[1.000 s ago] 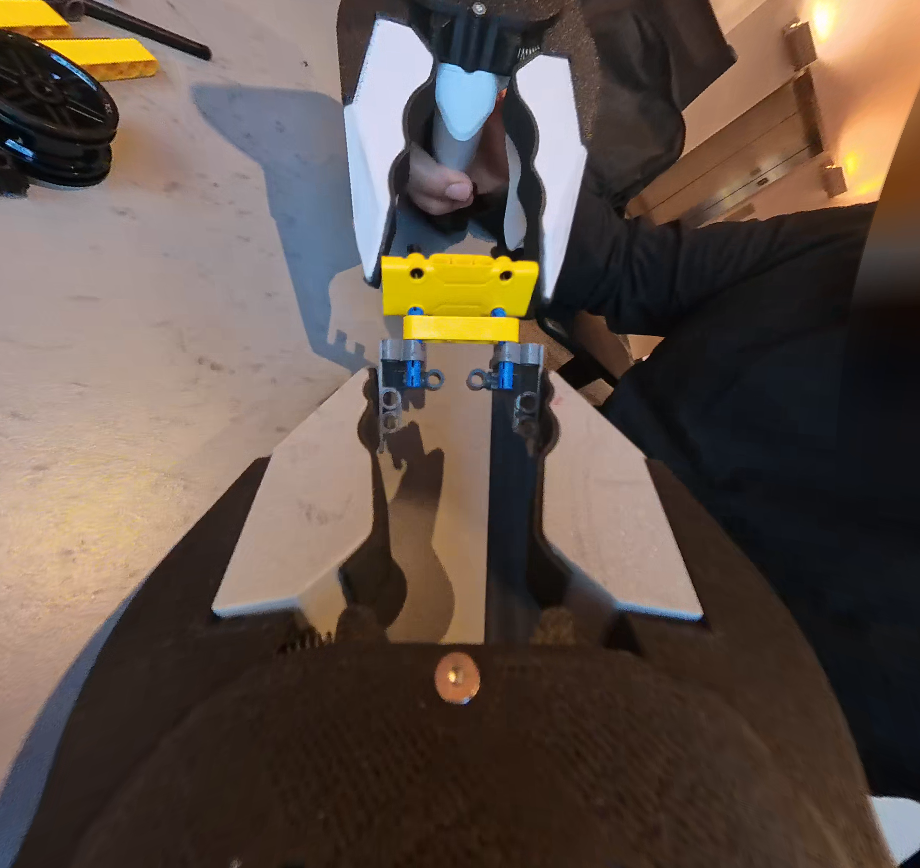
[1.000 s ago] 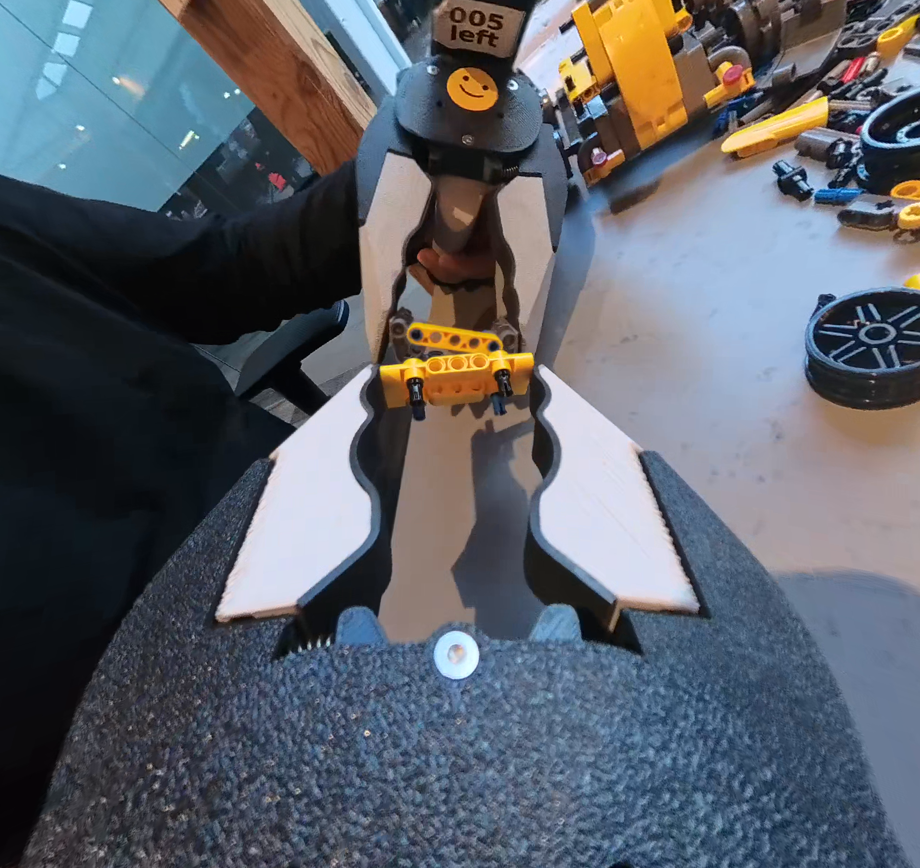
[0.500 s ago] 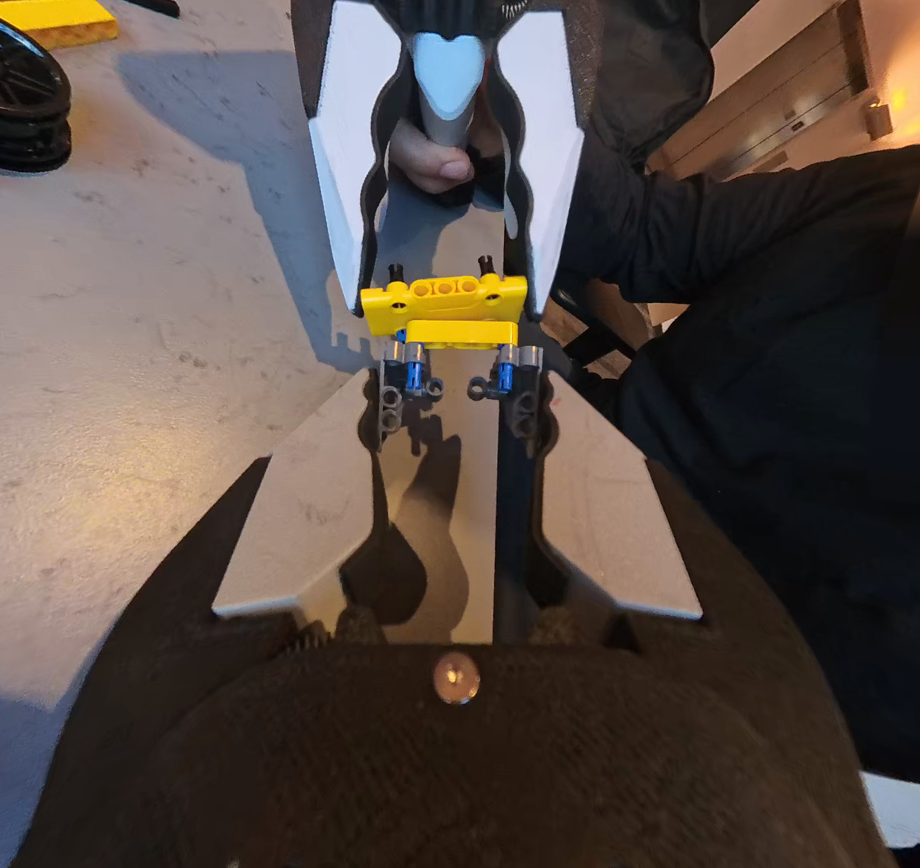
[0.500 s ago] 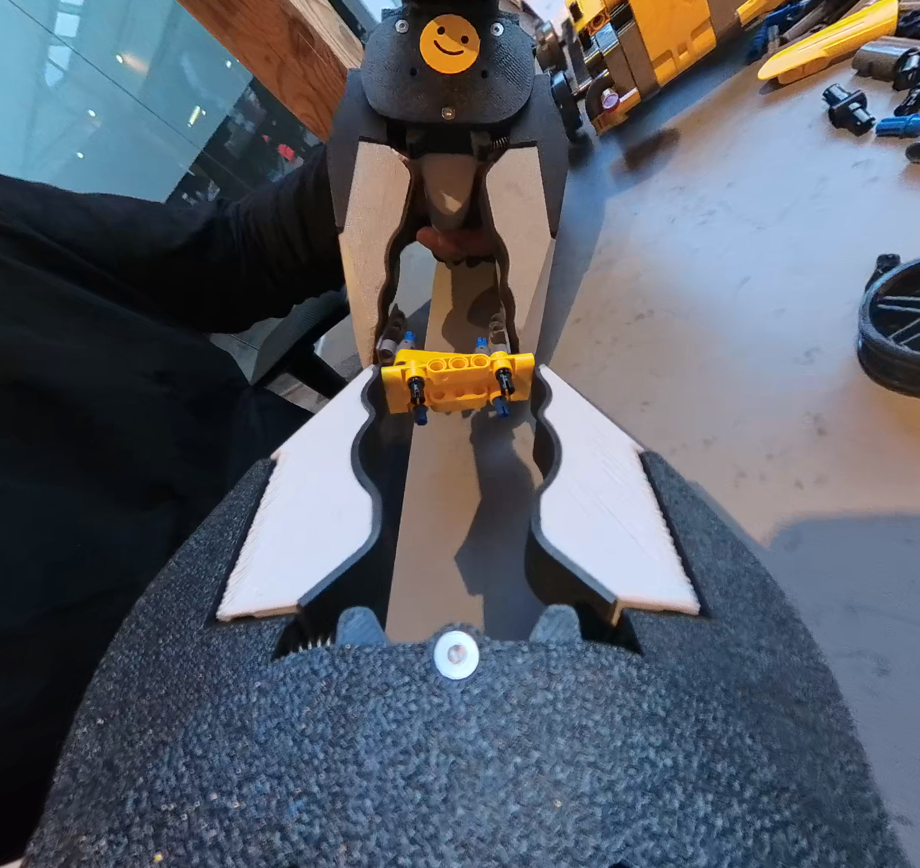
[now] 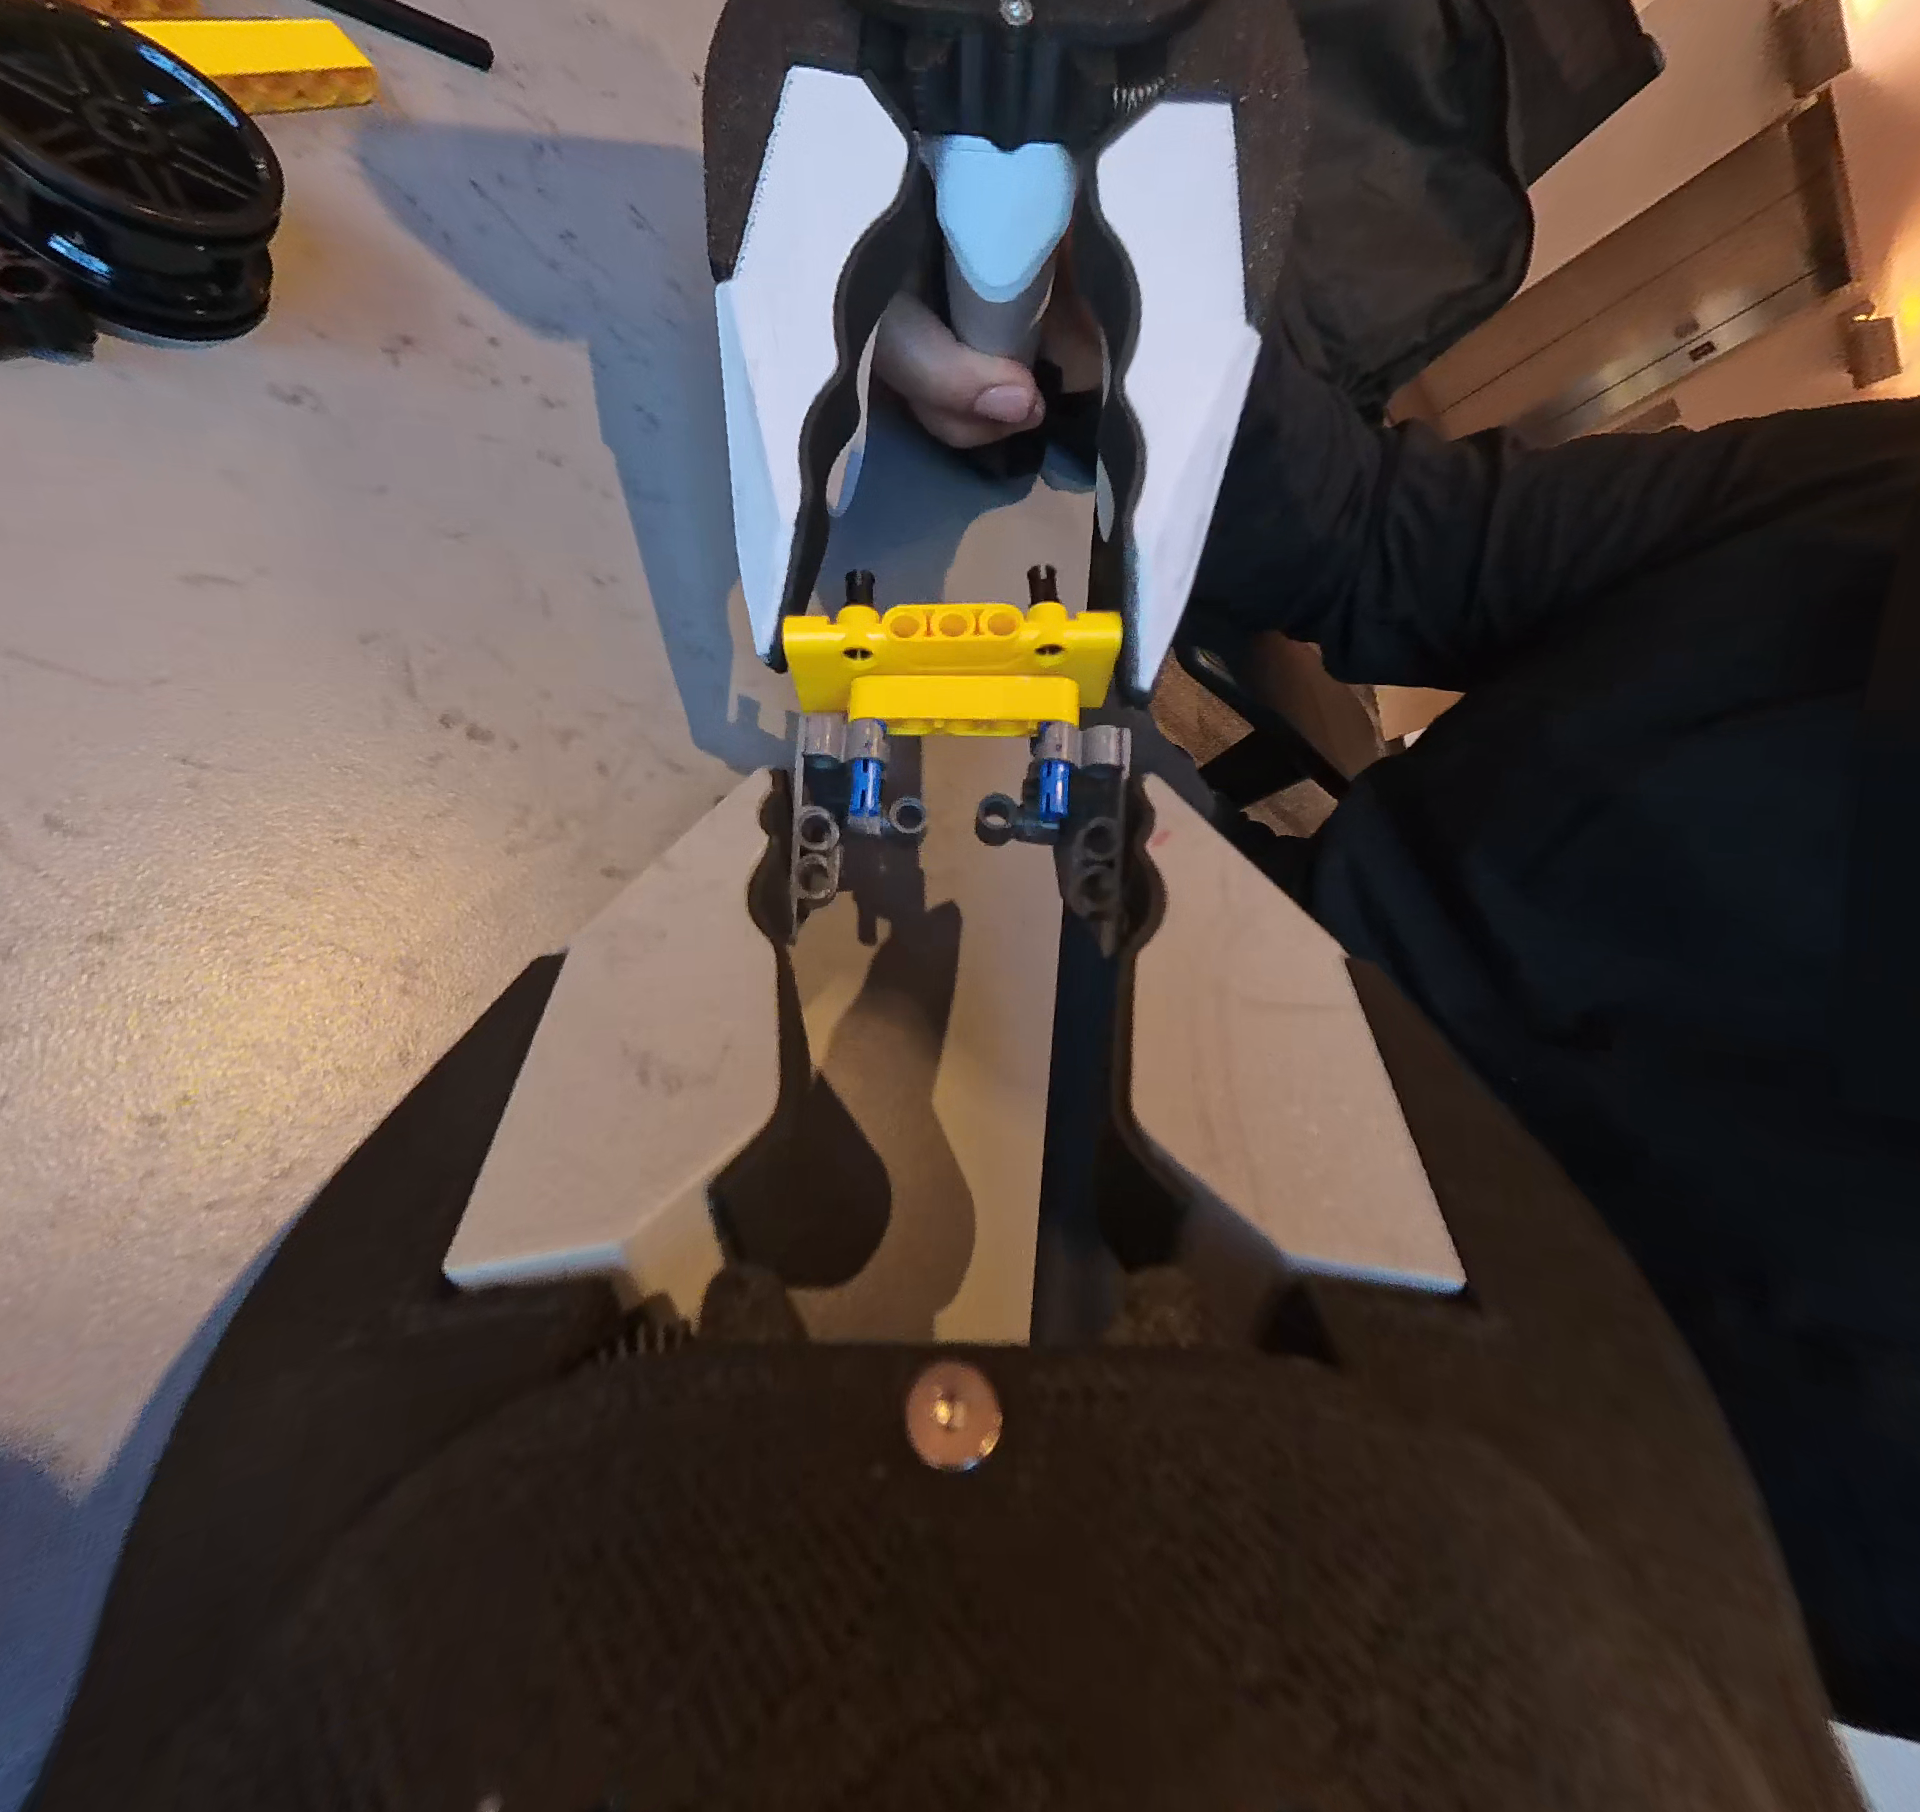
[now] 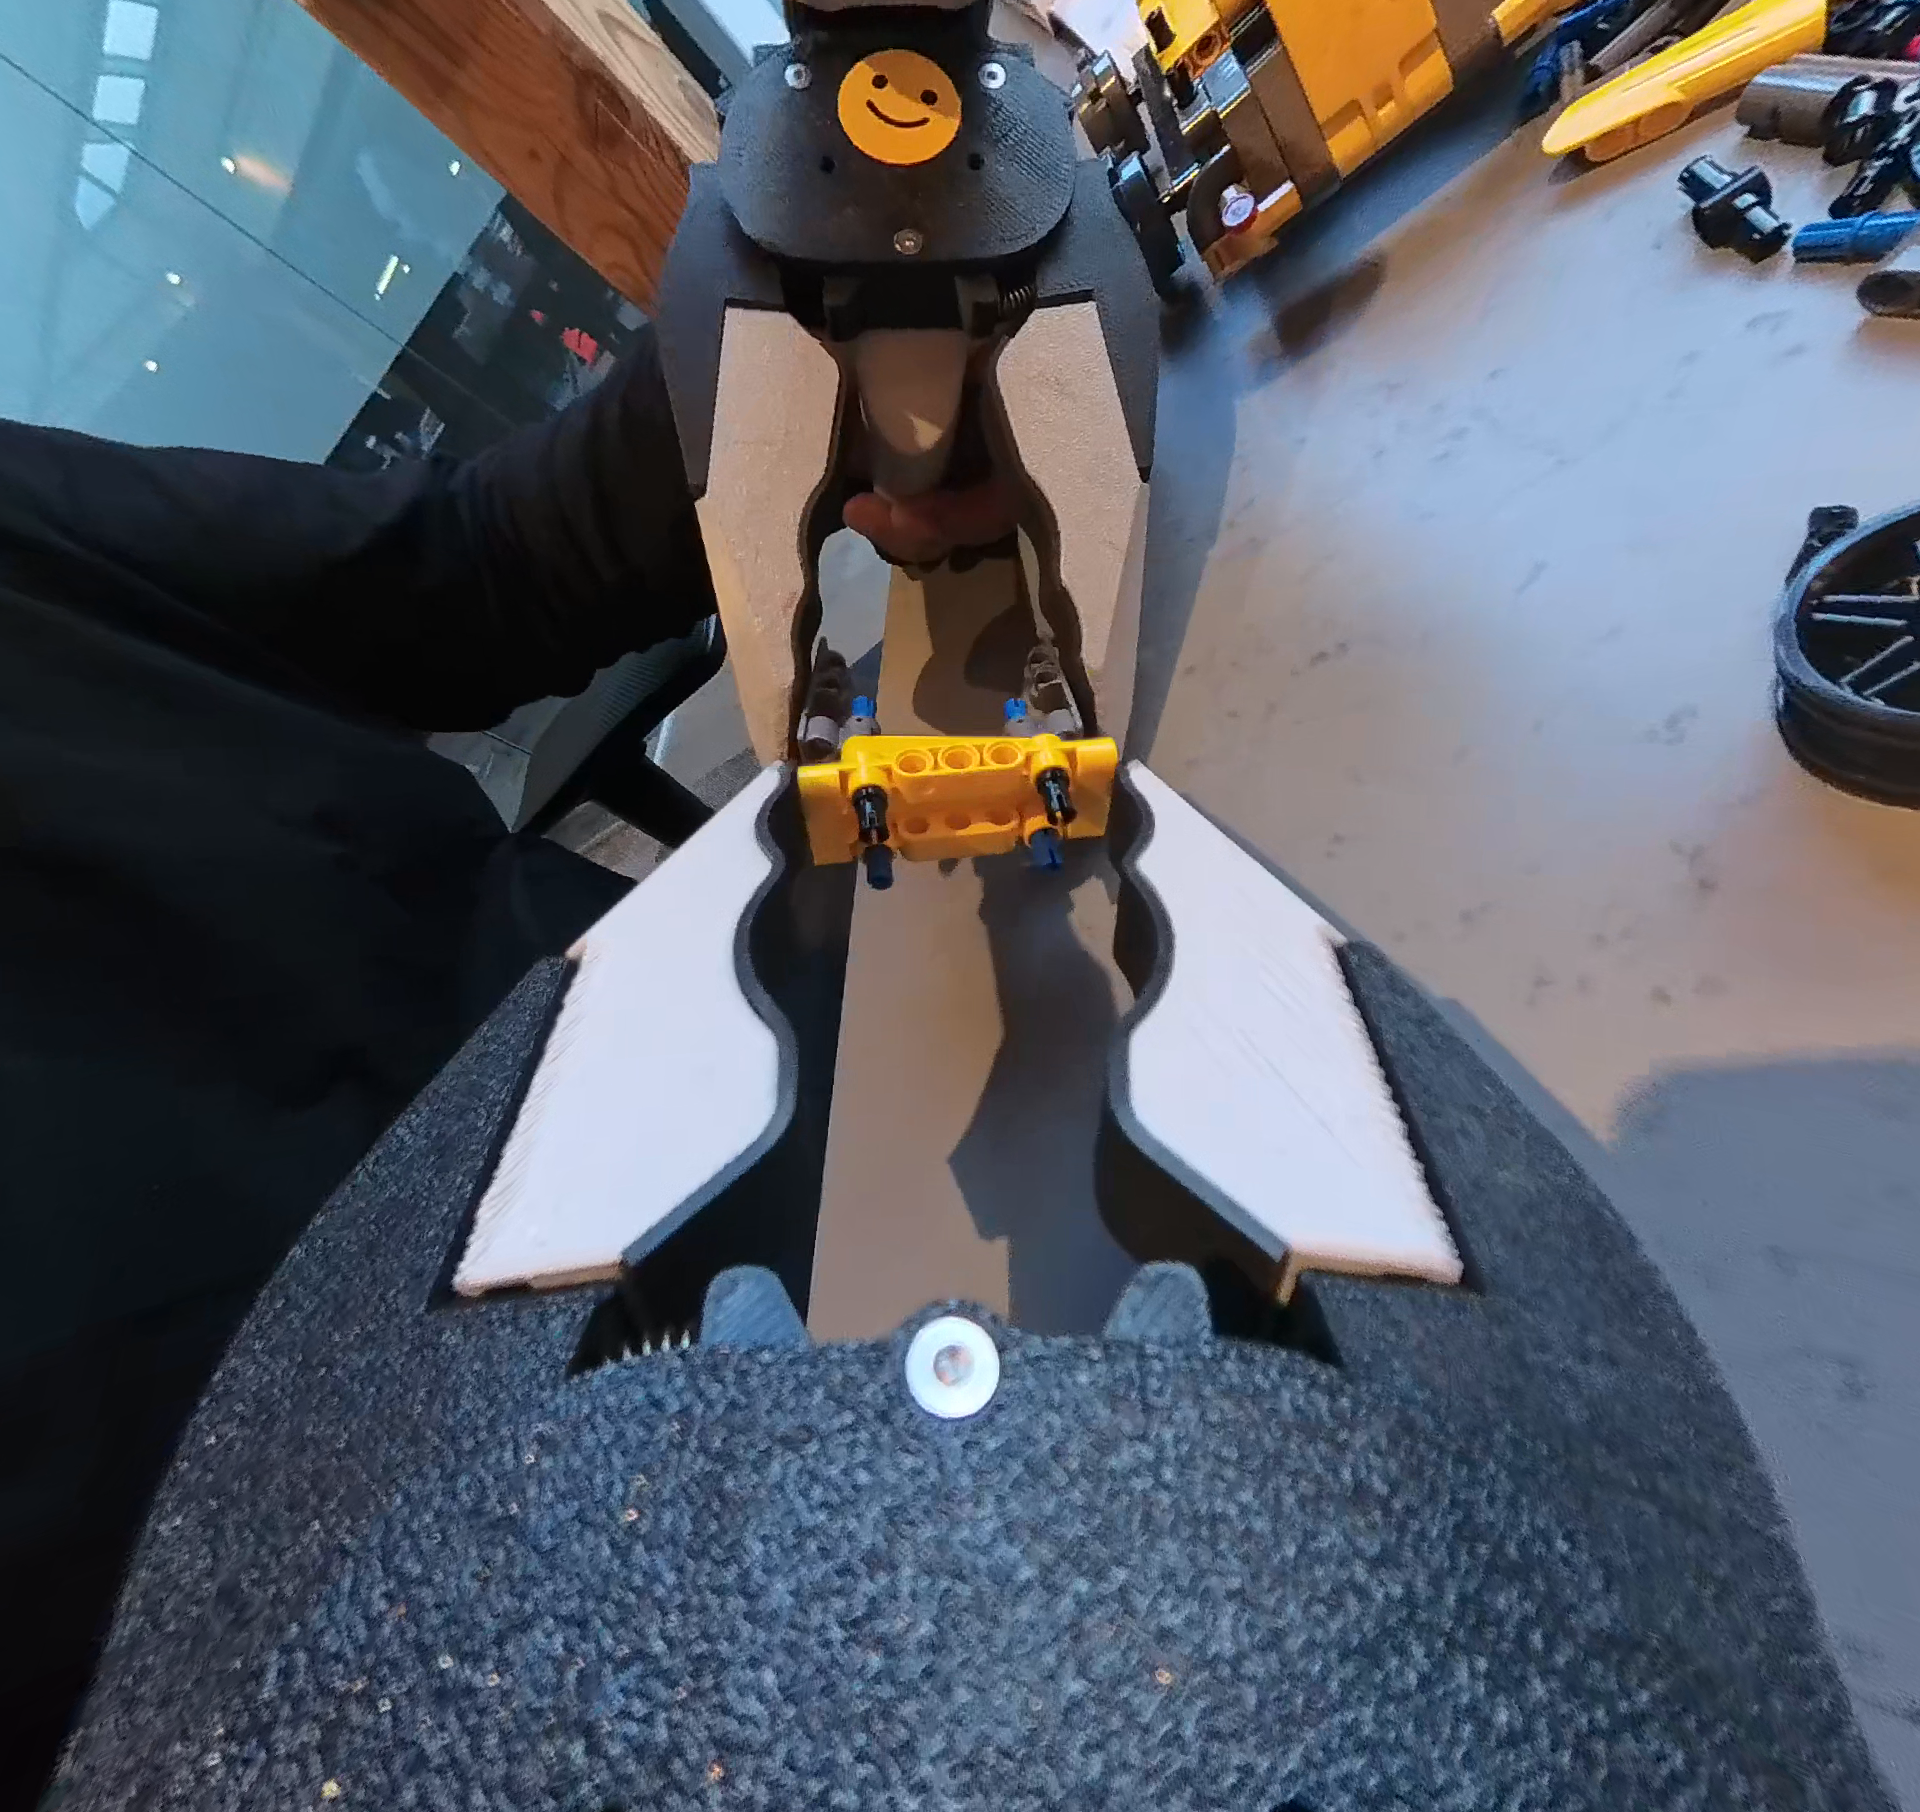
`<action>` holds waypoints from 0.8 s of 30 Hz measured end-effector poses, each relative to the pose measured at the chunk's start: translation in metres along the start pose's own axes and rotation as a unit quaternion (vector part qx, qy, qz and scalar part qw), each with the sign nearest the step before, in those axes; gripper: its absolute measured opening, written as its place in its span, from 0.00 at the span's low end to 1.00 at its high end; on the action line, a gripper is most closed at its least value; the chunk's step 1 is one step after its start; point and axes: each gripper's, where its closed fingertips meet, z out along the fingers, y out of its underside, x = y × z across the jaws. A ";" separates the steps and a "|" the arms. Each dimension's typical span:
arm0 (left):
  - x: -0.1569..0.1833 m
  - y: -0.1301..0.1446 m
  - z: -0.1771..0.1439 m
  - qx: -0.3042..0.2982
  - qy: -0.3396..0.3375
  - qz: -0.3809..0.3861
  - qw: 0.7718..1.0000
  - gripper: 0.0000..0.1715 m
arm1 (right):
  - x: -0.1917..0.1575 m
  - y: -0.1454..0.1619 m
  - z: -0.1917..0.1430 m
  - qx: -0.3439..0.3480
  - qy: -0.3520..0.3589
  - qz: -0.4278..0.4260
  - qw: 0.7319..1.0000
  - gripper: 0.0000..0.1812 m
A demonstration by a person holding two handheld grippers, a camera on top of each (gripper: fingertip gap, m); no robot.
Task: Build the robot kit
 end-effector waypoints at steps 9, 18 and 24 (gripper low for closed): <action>-0.002 -0.001 0.001 0.009 -0.002 -0.016 1.000 0.36 | 0.002 -0.002 0.000 0.009 -0.014 0.029 0.999 0.33; -0.004 -0.006 0.000 0.028 0.000 -0.040 0.999 0.36 | 0.005 -0.004 -0.001 0.021 -0.030 0.067 0.997 0.32; -0.005 -0.011 -0.002 0.051 0.000 -0.051 0.997 0.36 | 0.005 -0.005 -0.001 0.028 -0.036 0.074 0.996 0.32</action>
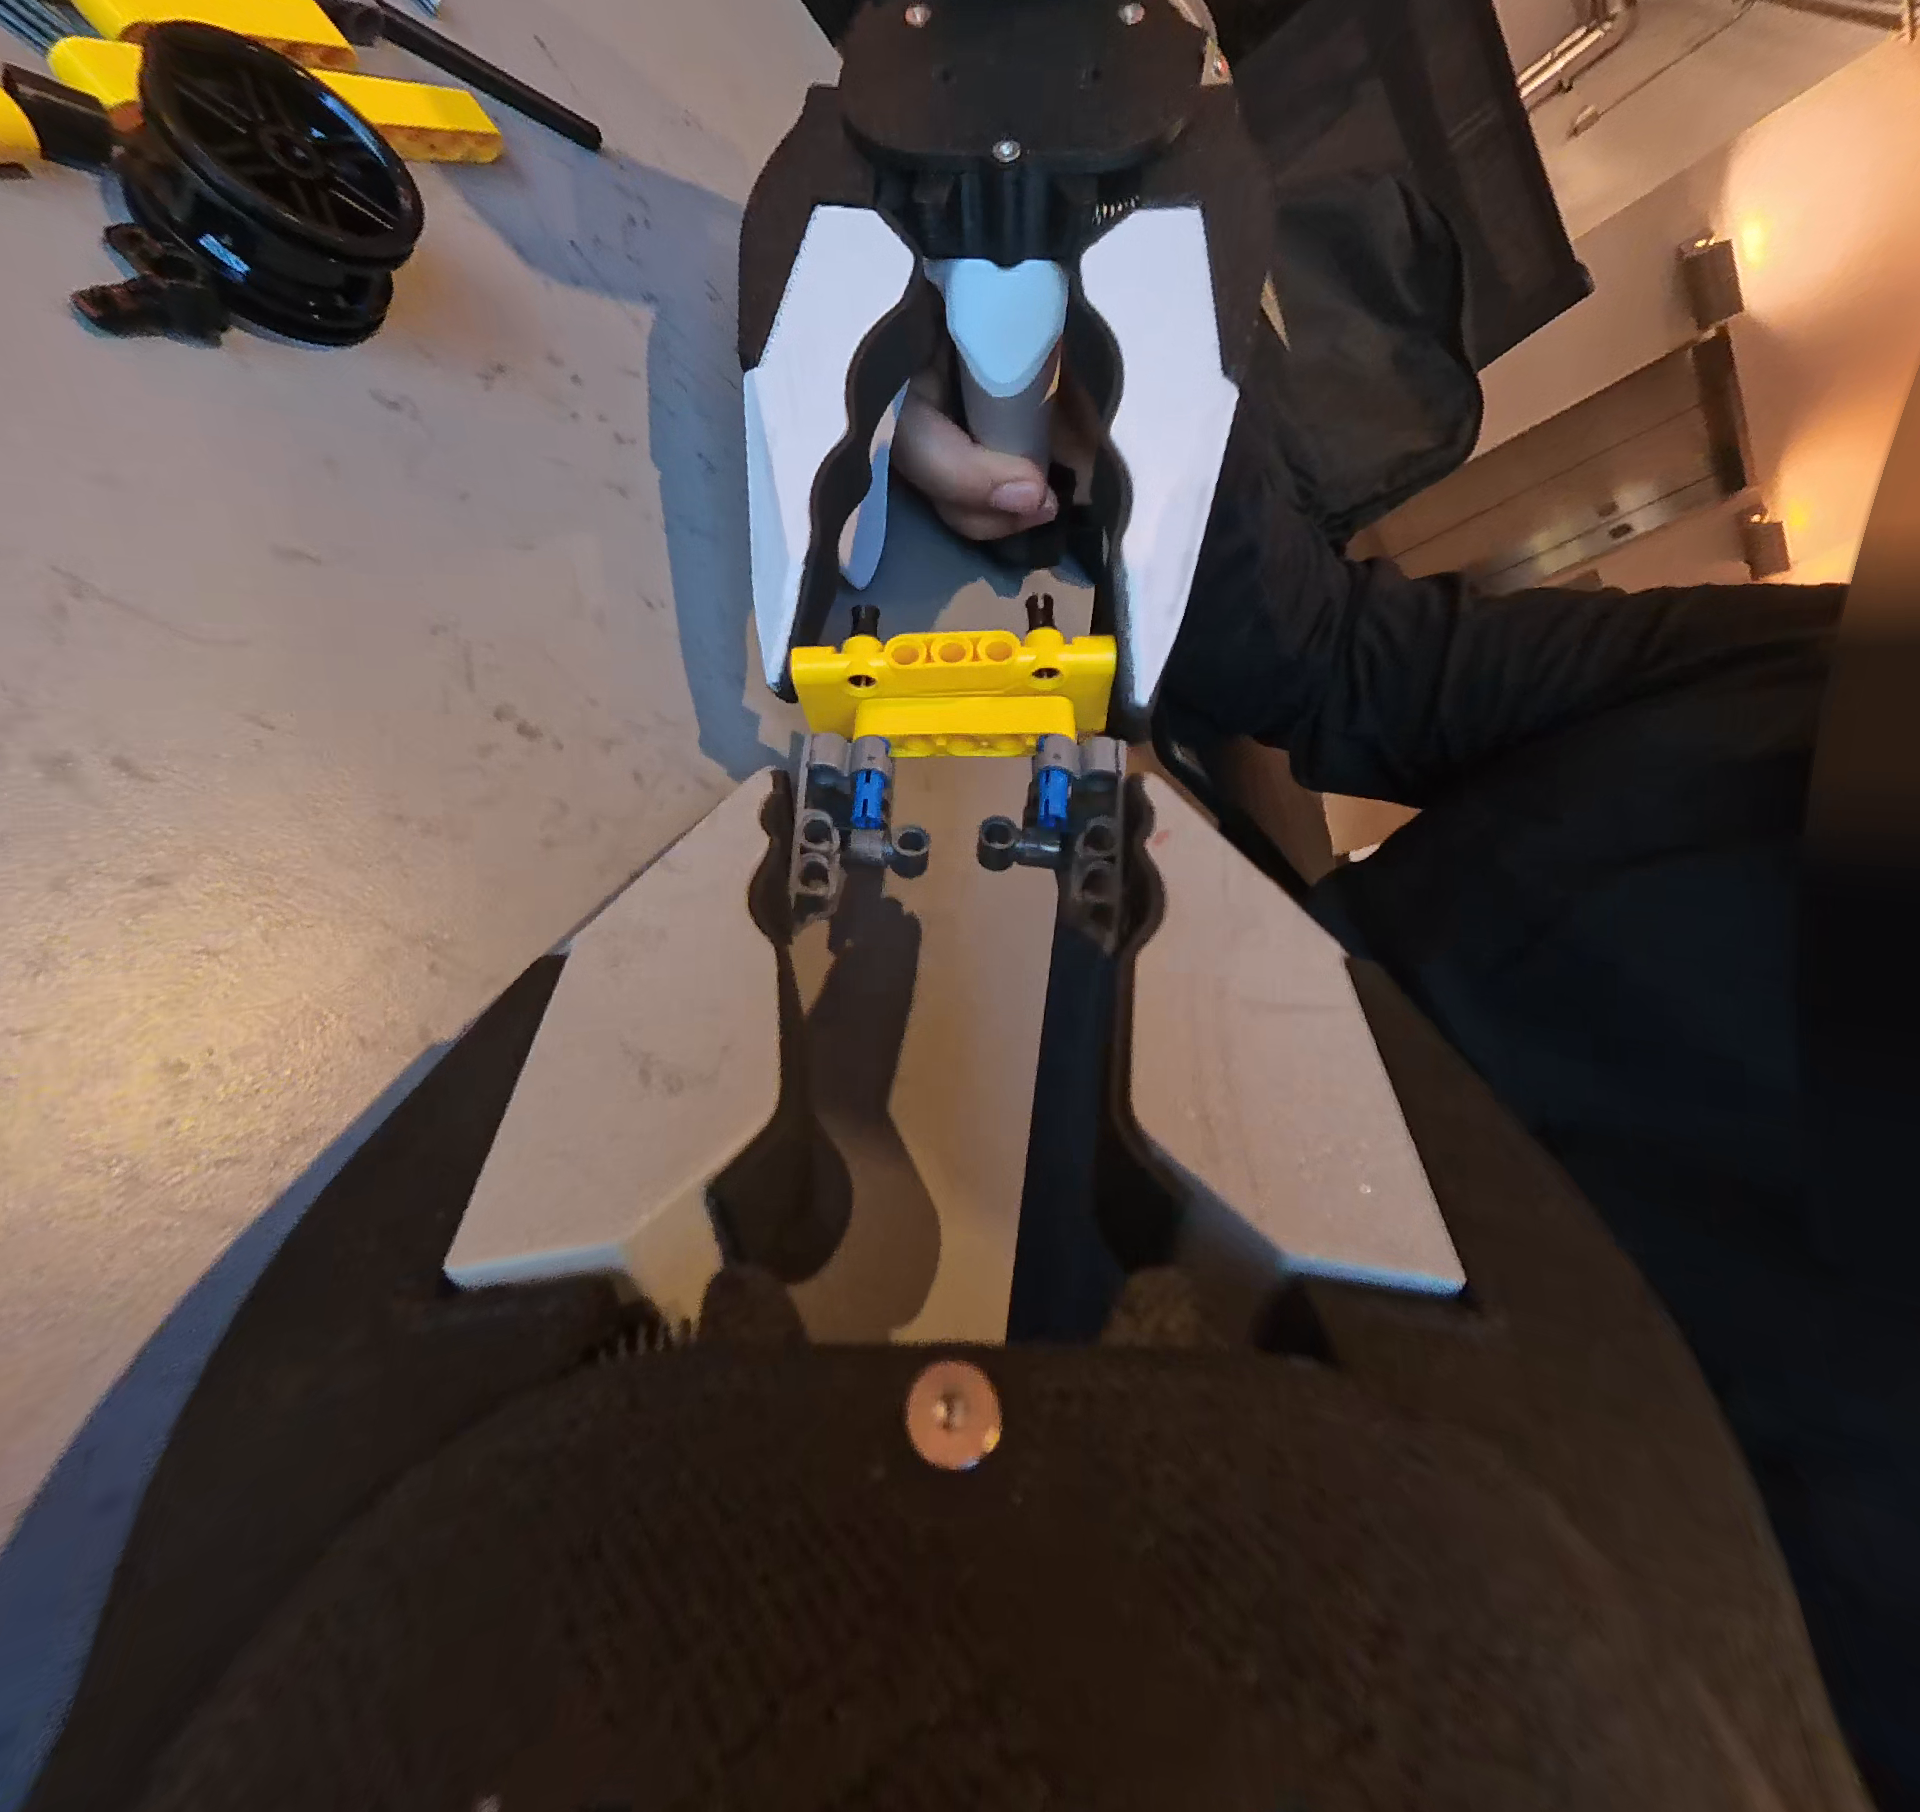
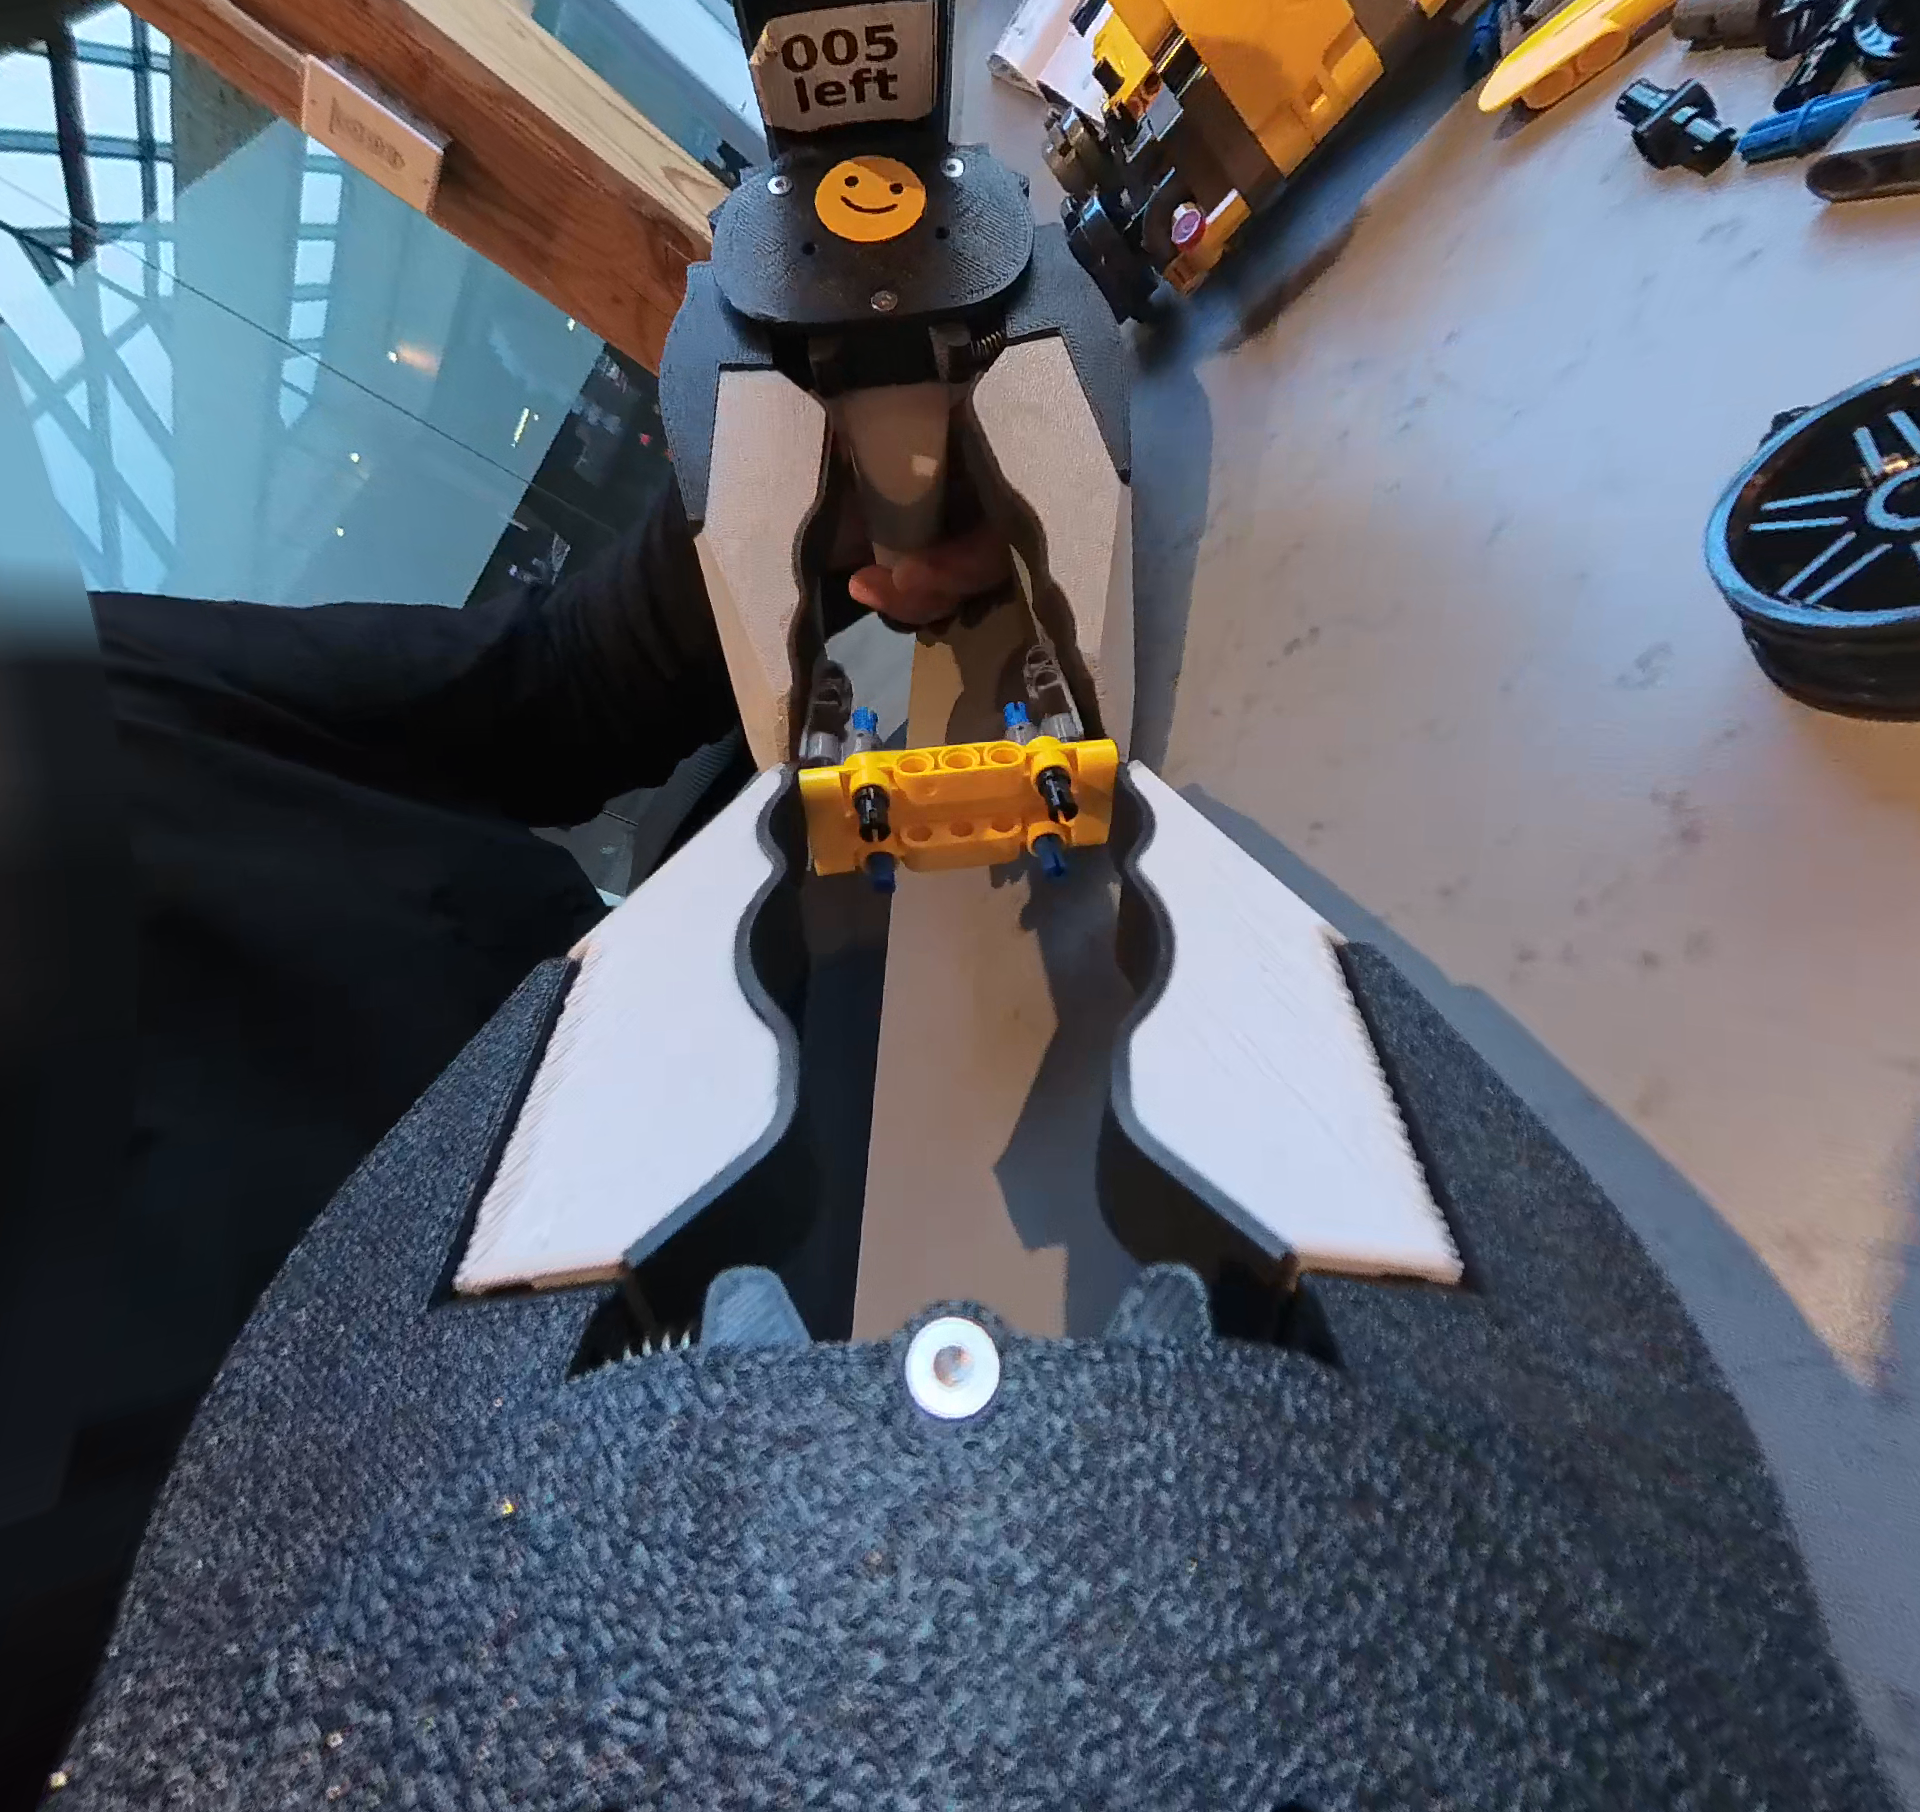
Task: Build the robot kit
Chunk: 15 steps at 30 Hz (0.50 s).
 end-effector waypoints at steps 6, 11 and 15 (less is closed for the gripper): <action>-0.001 -0.004 0.000 0.020 -0.004 -0.009 1.000 0.36 | 0.001 -0.003 -0.002 0.011 -0.006 0.011 1.000 0.33; 0.001 -0.008 0.001 0.043 -0.007 -0.011 0.999 0.36 | -0.001 -0.005 -0.004 0.019 -0.011 0.009 1.000 0.32; 0.005 -0.010 0.001 0.062 -0.009 -0.001 0.998 0.36 | -0.005 -0.007 -0.006 0.029 -0.012 -0.011 0.999 0.32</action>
